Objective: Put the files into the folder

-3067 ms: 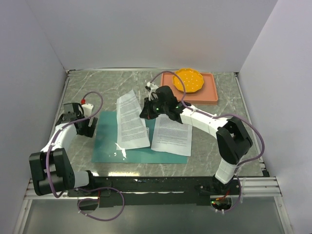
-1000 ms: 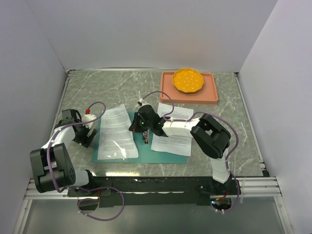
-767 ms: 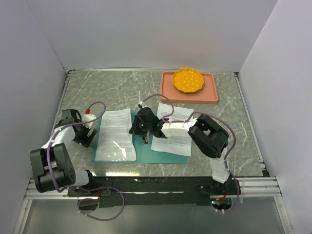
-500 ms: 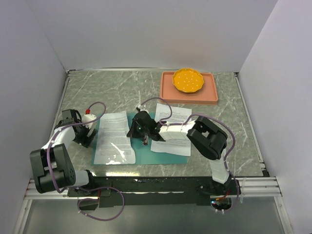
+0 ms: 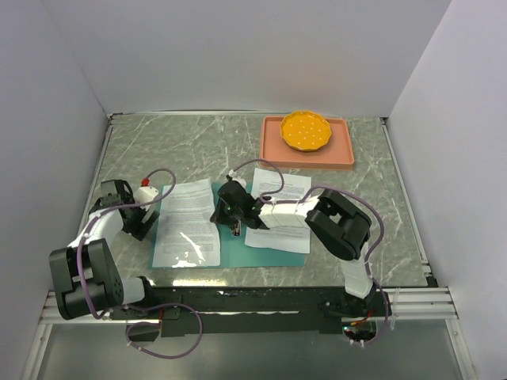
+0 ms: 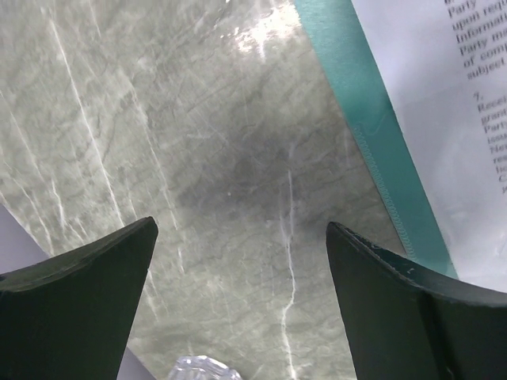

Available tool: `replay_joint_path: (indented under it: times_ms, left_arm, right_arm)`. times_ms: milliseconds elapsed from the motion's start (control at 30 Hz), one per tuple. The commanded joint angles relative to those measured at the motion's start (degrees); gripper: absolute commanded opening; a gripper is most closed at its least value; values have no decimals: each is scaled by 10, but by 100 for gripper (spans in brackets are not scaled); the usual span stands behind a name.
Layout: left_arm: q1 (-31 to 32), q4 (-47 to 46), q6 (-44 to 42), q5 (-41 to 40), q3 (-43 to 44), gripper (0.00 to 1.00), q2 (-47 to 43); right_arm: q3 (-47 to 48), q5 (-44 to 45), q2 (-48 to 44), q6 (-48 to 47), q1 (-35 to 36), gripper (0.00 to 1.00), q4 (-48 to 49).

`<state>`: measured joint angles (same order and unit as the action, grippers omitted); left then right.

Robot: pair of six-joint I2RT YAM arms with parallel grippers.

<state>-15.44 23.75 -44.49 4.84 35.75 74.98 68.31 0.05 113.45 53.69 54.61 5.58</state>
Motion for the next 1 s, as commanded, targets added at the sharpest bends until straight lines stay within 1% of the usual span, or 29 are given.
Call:
replay_joint_path:
  times_ms: [0, 100, 200, 333, 467, 567, 633, 767, 967]
  left_arm:
    - [8, 21, -63, 39, -52, 96, 18]
    - [12, 40, -81, 57, -52, 96, 9]
    - [22, 60, -76, 71, -45, 96, 5]
    - [32, 77, -62, 83, -31, 96, 18]
    - [62, 93, -40, 97, -20, 96, 33]
    - [73, 93, -25, 97, -16, 96, 42]
    - [74, 90, -23, 93, -16, 96, 48]
    - [73, 91, -14, 80, -4, 96, 62]
    - [73, 100, -13, 81, 12, 96, 54]
  right_arm:
    - [-21, 40, -42, 17, -1, 0, -7]
    - [-35, 50, -51, 22, -3, 0, -8]
    - [-46, 45, -53, 27, -7, 0, 1]
    - [-33, 39, -48, 26, -9, 0, -7]
    - [-3, 24, -32, 17, -14, 0, -5]
    - [12, 6, -17, 12, -17, 0, 5]
    - [17, -14, -9, 8, -17, 0, 21]
    - [38, -34, 5, 0, -16, 0, 23]
    - [21, -36, 0, 6, -17, 0, 21]
